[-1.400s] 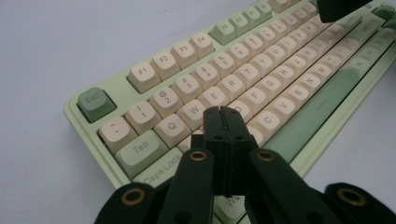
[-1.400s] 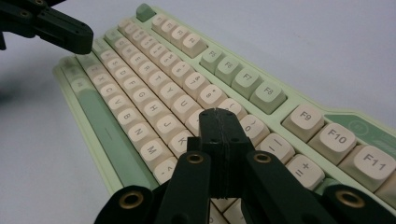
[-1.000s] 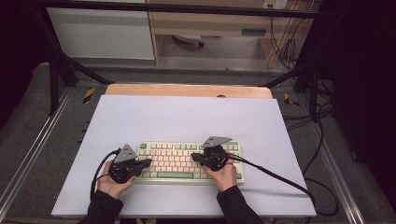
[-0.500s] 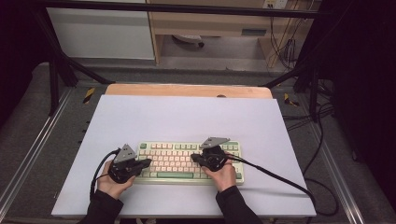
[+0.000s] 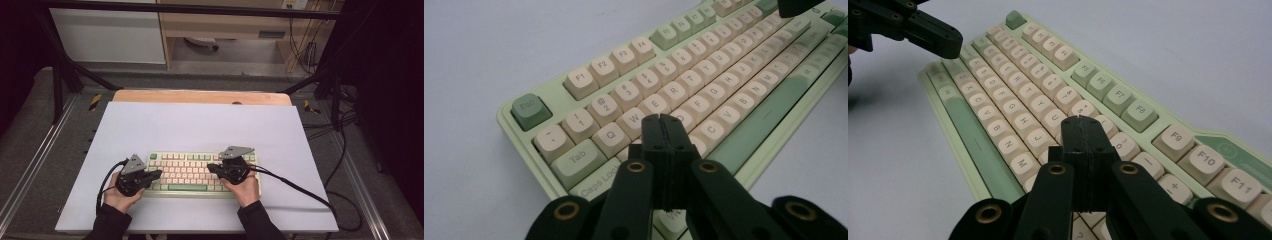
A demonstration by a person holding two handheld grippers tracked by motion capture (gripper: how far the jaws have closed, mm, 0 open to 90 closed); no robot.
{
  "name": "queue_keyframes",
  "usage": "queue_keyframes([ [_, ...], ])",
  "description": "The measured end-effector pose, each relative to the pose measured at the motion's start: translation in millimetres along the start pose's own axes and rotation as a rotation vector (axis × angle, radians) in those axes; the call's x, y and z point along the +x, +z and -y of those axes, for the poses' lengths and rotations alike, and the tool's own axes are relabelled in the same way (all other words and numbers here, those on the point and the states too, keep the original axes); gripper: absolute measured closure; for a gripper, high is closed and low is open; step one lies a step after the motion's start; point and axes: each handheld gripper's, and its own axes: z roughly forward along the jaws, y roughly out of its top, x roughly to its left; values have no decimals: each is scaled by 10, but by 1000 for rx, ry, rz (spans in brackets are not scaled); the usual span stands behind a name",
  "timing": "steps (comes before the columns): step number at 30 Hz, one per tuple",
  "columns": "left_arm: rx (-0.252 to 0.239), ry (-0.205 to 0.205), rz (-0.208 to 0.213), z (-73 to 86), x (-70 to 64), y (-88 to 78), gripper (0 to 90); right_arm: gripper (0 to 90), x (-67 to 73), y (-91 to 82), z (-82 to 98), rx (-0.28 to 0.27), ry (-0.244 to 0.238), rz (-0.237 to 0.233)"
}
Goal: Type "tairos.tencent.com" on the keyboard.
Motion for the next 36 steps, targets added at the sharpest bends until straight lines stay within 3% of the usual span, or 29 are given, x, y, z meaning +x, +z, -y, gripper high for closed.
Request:
queue_keyframes([
  [19, 1, 15, 6, -109, -67, 58, 900, 900, -89, -255, 181, -11, 10, -6],
  [36, 43, 14, 2, -110, -69, 230, 899, 900, -119, -368, 300, -8, 19, 2],
])
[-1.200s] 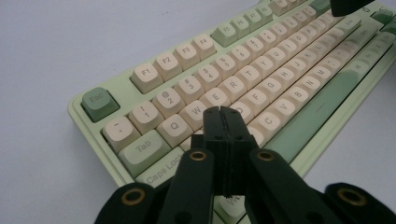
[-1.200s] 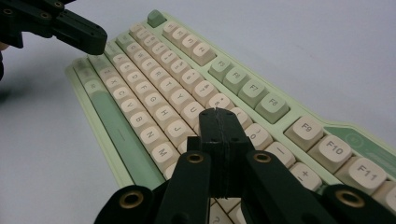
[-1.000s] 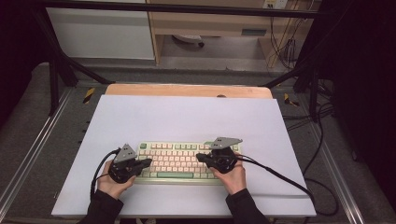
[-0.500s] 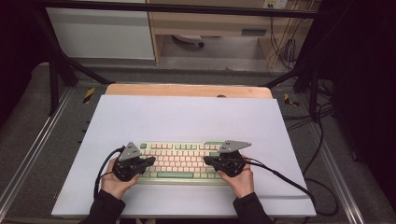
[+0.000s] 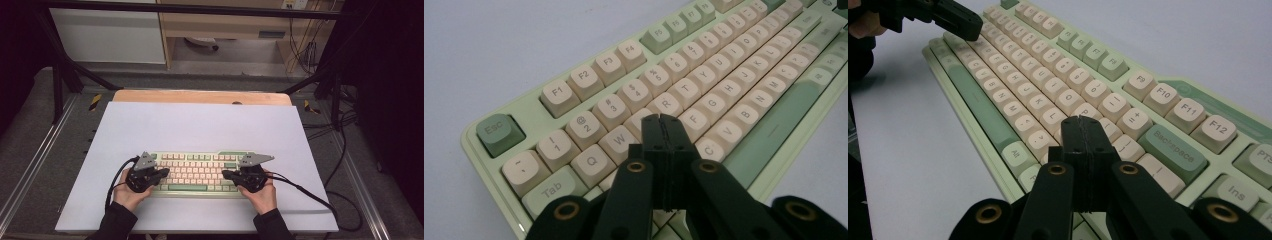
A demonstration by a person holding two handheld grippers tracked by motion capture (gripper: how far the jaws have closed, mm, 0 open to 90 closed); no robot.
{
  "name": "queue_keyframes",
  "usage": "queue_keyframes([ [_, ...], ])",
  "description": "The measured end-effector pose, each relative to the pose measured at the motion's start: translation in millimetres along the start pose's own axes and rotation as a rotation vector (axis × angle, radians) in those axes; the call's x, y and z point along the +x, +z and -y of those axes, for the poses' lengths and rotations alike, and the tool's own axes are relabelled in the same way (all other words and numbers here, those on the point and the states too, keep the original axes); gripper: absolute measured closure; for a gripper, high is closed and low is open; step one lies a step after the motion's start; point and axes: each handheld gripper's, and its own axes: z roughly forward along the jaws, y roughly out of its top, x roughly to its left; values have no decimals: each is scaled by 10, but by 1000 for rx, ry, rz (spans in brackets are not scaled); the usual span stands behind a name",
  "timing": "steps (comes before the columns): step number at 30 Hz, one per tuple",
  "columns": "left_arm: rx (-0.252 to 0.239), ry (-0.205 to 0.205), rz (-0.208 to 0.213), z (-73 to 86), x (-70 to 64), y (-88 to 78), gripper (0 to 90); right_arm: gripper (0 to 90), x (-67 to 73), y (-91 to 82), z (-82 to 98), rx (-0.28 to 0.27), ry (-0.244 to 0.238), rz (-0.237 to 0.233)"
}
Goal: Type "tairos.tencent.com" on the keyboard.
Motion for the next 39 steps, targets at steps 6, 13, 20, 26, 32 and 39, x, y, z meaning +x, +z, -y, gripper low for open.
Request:
queue_keyframes([
  [6, 8, -1, 0, 27, 5, 41, 899, 900, -9, -6, 26, 4, 4, 1],
  [13, 18, 4, -5, 41, 4, 59, 900, 900, -4, -7, 30, 3, 1, -2],
  [20, 1, 1, -1, 36, 7, 19, 900, 900, -1, -8, 31, 0, 1, -5],
  [26, -17, 9, -2, 17, 1, -68, 899, 900, 0, -28, 15, -9, 5, -5],
  [32, -22, 15, -5, 32, 15, -123, 899, 900, -3, -27, 6, -10, 9, -8],
  [39, -23, 7, -10, 88, 55, -179, 899, 900, 5, -12, -11, -11, 12, -14],
])
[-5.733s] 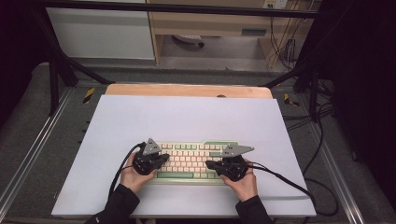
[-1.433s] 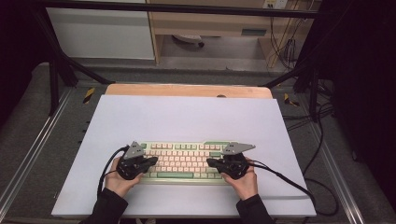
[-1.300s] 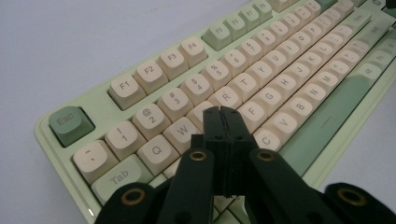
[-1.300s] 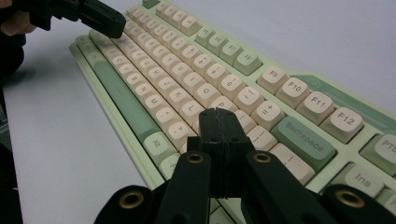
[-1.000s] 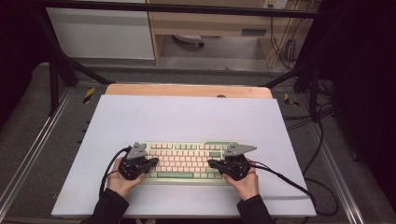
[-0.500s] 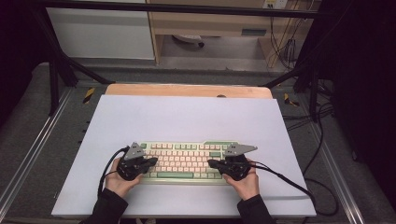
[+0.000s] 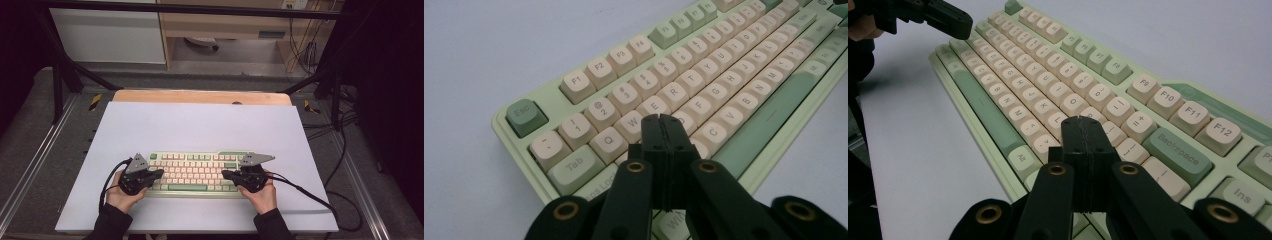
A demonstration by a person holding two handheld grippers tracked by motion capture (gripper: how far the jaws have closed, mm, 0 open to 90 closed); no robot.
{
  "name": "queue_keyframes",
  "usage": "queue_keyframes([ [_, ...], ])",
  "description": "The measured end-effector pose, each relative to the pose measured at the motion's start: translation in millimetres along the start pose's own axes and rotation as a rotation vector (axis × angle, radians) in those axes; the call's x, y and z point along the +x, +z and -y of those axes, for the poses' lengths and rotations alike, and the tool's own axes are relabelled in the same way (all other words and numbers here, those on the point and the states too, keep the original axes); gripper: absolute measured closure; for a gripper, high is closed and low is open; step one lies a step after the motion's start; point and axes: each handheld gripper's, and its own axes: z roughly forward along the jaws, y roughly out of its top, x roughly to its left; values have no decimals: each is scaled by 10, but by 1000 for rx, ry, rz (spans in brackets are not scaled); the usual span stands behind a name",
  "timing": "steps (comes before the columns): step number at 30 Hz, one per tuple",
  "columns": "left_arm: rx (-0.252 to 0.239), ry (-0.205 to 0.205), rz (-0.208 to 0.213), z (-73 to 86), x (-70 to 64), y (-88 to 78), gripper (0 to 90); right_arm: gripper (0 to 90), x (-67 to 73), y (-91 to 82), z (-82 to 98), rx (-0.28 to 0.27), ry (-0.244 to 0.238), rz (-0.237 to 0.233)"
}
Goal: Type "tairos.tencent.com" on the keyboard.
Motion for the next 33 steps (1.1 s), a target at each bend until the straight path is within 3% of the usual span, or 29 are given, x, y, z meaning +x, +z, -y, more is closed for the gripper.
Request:
queue_keyframes([
  [15, -14, -14, -5, 54, 48, -80, 899, 900, 108, 167, -86, 21, -14, -29],
  [33, -17, -22, -9, 78, 79, -100, 899, 900, 153, 394, 23, 76, -13, -47],
])
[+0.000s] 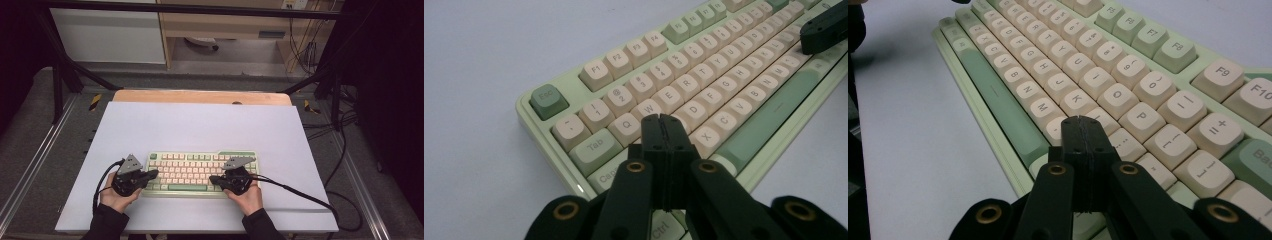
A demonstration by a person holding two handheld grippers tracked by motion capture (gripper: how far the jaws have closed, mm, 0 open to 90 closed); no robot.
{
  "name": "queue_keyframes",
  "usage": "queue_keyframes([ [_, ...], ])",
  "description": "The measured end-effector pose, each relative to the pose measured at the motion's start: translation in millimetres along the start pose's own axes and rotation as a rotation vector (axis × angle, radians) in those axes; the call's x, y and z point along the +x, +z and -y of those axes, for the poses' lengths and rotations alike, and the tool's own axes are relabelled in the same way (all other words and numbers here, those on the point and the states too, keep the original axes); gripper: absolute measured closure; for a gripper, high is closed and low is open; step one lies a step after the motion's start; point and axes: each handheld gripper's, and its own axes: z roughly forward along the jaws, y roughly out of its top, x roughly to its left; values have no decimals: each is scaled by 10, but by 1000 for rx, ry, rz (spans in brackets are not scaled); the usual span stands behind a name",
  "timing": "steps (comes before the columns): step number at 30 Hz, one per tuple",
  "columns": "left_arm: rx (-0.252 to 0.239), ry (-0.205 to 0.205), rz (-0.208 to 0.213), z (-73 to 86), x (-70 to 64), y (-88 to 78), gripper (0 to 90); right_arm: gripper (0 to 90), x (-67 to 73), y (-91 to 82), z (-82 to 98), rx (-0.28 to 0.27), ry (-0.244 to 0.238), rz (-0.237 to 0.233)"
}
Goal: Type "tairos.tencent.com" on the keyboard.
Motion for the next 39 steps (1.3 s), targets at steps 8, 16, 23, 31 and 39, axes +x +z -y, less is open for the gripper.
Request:
queue_keyframes([
  [8, 3, 1, 2, 3, -1, 6, 899, 900, -2, 22, 11, 8, -1, 1],
  [16, -3, 0, 2, -5, -6, -8, 899, 900, -16, -101, -41, -23, -10, 18],
  [23, -4, 3, 6, -21, -31, -7, 899, 900, -59, -212, -45, -45, -5, 31],
  [31, 3, 12, 12, -45, -74, 25, 899, 900, -125, -316, 20, -56, 8, 46],
  [39, 7, 13, 18, -80, -113, 59, 899, 900, -169, -413, 70, -65, 9, 55],
])
